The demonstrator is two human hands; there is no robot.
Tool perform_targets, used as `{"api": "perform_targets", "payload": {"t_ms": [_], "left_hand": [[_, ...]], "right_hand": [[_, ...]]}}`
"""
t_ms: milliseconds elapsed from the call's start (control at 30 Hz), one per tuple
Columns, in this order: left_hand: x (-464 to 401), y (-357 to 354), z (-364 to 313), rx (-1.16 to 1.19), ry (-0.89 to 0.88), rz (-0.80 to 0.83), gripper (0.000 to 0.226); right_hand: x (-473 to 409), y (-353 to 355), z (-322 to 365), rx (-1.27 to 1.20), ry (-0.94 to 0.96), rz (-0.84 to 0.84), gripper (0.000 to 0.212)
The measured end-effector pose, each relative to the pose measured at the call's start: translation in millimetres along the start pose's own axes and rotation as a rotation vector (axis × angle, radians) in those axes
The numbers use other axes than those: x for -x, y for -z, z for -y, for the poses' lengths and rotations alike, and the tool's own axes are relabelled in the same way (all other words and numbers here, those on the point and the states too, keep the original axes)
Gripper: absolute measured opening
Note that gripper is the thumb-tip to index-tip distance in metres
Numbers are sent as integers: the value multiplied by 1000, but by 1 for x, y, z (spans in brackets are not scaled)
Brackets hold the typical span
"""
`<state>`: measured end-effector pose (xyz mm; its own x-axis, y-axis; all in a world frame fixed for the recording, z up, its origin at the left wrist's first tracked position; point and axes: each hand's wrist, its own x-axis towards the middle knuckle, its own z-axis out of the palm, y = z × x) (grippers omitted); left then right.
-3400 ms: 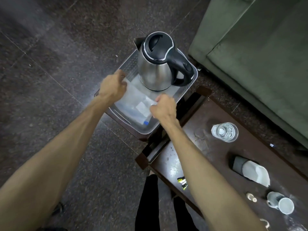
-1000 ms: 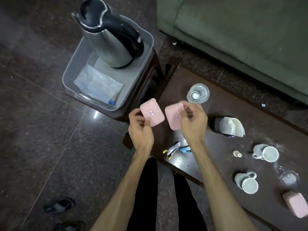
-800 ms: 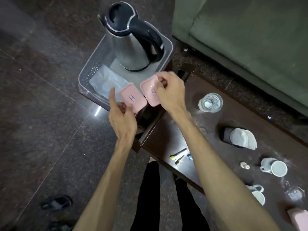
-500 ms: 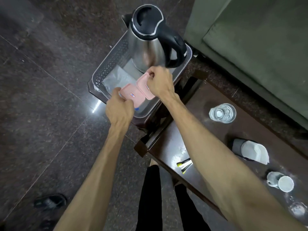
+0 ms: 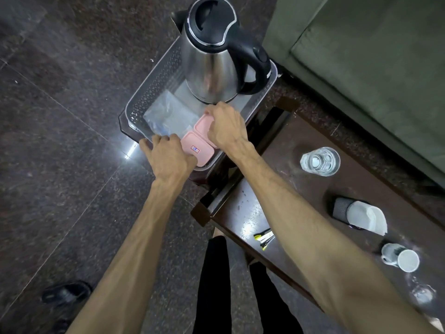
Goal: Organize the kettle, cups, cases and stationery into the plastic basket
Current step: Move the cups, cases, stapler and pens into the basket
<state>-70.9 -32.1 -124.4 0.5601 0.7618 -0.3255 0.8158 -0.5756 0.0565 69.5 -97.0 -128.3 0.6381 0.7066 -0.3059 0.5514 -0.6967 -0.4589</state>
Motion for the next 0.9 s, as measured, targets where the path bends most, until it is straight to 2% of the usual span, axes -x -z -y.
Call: {"api": "perform_targets", "payload": {"t_ms": [133, 233, 333, 400, 500, 667, 800, 900], "left_hand": [[8, 0, 4, -4, 10, -55, 51], [21, -2, -2, 96, -4, -184, 58], [46, -8, -21, 270, -75, -368, 39], [67, -15, -41, 392, -145, -395, 24], [105, -29, -77, 534, -251, -238, 8], [177, -68, -146, 526, -397, 103, 24], [231, -100, -198, 451, -572, 286, 15], [278, -123, -238, 393, -697, 375, 16]], "right_hand": [[12, -6, 1, -9, 57, -44, 53], [27, -2, -6, -31, 68, -106, 52], [56, 4, -22, -186, 44, -291, 34], [81, 5, -35, -276, 22, -428, 21], [122, 1, -63, -367, -94, -501, 15], [210, -4, -141, -431, -415, -519, 15], [292, -4, -206, -448, -678, -571, 14], [354, 0, -251, -433, -807, -649, 15]]}}
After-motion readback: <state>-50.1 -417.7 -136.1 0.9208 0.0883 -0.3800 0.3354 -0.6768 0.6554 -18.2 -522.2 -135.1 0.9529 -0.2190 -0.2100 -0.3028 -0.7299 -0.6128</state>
